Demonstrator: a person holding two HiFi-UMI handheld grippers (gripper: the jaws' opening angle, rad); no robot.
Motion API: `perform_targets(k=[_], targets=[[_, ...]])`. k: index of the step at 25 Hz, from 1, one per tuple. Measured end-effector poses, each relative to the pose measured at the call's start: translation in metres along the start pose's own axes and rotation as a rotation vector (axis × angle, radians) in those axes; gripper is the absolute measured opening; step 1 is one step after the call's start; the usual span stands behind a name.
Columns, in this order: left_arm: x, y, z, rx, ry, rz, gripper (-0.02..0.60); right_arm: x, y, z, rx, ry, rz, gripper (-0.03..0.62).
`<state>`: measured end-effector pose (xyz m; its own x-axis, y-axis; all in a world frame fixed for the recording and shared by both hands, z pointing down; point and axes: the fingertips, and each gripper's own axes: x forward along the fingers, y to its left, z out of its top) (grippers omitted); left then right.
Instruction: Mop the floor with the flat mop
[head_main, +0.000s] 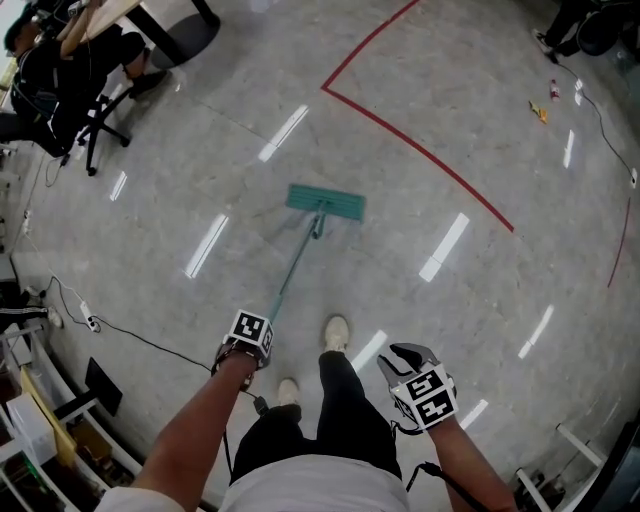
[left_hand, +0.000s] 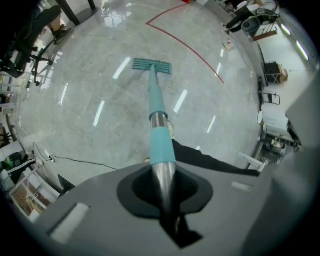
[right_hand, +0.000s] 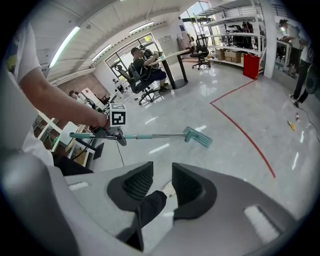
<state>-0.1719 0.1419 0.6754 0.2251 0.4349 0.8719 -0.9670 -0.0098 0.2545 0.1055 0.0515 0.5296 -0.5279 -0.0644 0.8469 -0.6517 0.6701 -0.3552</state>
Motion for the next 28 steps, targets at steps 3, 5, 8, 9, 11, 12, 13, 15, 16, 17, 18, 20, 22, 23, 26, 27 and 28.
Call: perform_targets(k=[3, 5, 8, 9, 11, 12, 13, 15, 16, 17, 18, 20, 22, 23, 26, 27, 28], targets=[[-0.010, 0.002, 0.026, 0.008, -0.007, 0.008, 0.046, 0.000, -0.003, 0.001, 0.013, -0.003, 0.000, 0.121], [-0.016, 0.003, 0.042, 0.015, -0.010, 0.013, 0.046, 0.000, -0.005, -0.001, 0.025, -0.003, -0.001, 0.121], [-0.020, 0.003, 0.065, 0.018, -0.020, 0.014, 0.045, 0.002, -0.006, -0.008, 0.045, -0.001, -0.003, 0.121], [-0.021, 0.002, 0.074, 0.019, -0.025, 0.013, 0.044, 0.002, -0.006, -0.010, 0.051, 0.002, -0.004, 0.121], [-0.026, 0.001, 0.092, 0.021, -0.031, 0.015, 0.046, 0.002, -0.007, -0.015, 0.062, 0.008, -0.004, 0.121], [-0.029, 0.001, 0.102, 0.023, -0.033, 0.018, 0.046, 0.002, -0.008, -0.016, 0.068, 0.008, -0.006, 0.121], [-0.032, 0.001, 0.112, 0.028, -0.034, 0.021, 0.046, 0.002, -0.008, -0.018, 0.076, 0.006, -0.010, 0.121], [-0.038, 0.003, 0.133, 0.039, -0.040, 0.030, 0.046, 0.003, -0.009, -0.020, 0.094, 0.001, -0.019, 0.121], [-0.041, 0.005, 0.143, 0.044, -0.041, 0.034, 0.044, 0.004, -0.008, -0.022, 0.103, 0.001, -0.022, 0.121], [-0.043, 0.006, 0.151, 0.048, -0.041, 0.037, 0.044, 0.004, -0.007, -0.025, 0.112, 0.002, -0.024, 0.121], [-0.046, 0.006, 0.160, 0.051, -0.041, 0.041, 0.046, 0.004, -0.007, -0.029, 0.121, 0.004, -0.025, 0.121], [-0.051, 0.007, 0.177, 0.059, -0.043, 0.054, 0.046, 0.004, -0.006, -0.035, 0.137, 0.010, -0.026, 0.121], [-0.057, 0.009, 0.194, 0.068, -0.050, 0.070, 0.044, 0.003, -0.006, -0.040, 0.147, 0.015, -0.027, 0.121], [-0.061, 0.009, 0.202, 0.070, -0.053, 0.076, 0.044, 0.003, -0.006, -0.041, 0.150, 0.016, -0.029, 0.121], [-0.070, 0.005, 0.218, 0.067, -0.061, 0.068, 0.044, 0.004, -0.007, -0.043, 0.148, 0.013, -0.034, 0.121], [-0.072, 0.004, 0.219, 0.065, -0.062, 0.062, 0.044, 0.005, -0.006, -0.043, 0.146, 0.012, -0.035, 0.121], [-0.072, 0.003, 0.219, 0.064, -0.063, 0.059, 0.043, 0.007, -0.004, -0.044, 0.145, 0.010, -0.035, 0.121]])
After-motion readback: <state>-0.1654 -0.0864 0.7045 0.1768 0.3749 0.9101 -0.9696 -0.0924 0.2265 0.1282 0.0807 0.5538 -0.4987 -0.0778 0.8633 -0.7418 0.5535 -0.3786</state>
